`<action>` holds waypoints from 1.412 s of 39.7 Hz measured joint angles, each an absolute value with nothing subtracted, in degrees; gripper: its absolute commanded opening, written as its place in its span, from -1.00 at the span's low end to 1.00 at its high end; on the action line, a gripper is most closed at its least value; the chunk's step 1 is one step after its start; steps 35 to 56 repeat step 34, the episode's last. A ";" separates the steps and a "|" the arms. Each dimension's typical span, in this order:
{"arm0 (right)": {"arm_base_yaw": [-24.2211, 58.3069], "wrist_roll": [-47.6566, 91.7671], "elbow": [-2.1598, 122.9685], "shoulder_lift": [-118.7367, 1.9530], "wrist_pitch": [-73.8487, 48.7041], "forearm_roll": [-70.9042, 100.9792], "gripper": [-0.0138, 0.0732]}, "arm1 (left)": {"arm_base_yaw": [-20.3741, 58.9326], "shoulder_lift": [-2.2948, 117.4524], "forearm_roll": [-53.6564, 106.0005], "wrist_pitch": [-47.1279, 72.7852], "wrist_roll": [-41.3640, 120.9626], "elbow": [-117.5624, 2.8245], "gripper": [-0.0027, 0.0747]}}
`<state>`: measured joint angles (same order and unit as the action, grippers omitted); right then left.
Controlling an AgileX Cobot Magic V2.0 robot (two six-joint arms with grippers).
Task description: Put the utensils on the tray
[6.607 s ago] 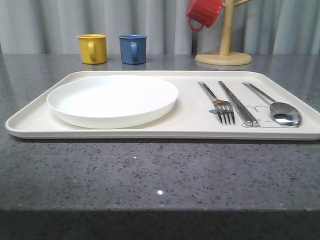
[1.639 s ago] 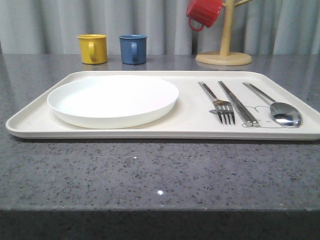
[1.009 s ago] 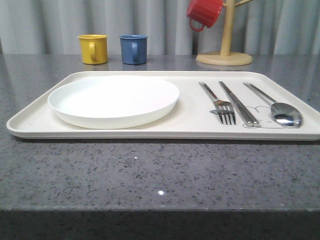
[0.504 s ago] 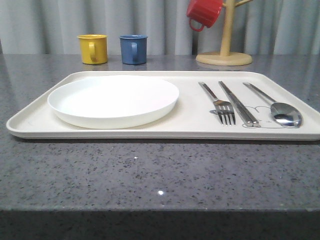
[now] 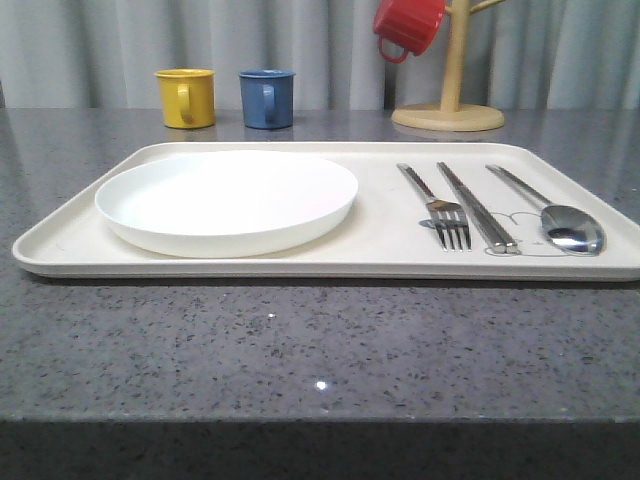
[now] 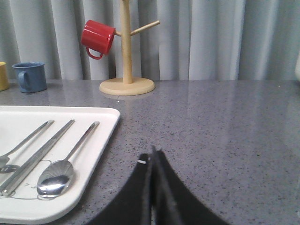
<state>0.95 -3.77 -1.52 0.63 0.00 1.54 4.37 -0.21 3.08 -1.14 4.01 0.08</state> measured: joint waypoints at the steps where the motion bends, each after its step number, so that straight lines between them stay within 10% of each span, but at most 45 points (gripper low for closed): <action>1: 0.95 -3.77 -1.52 0.63 0.00 1.54 -0.84 | 4.37 -0.21 3.08 -1.14 4.01 0.08 -0.98; 56: 0.95 -3.77 -1.52 0.63 0.00 1.54 -0.84 | 3.68 -0.21 3.08 -1.14 4.01 0.08 -0.98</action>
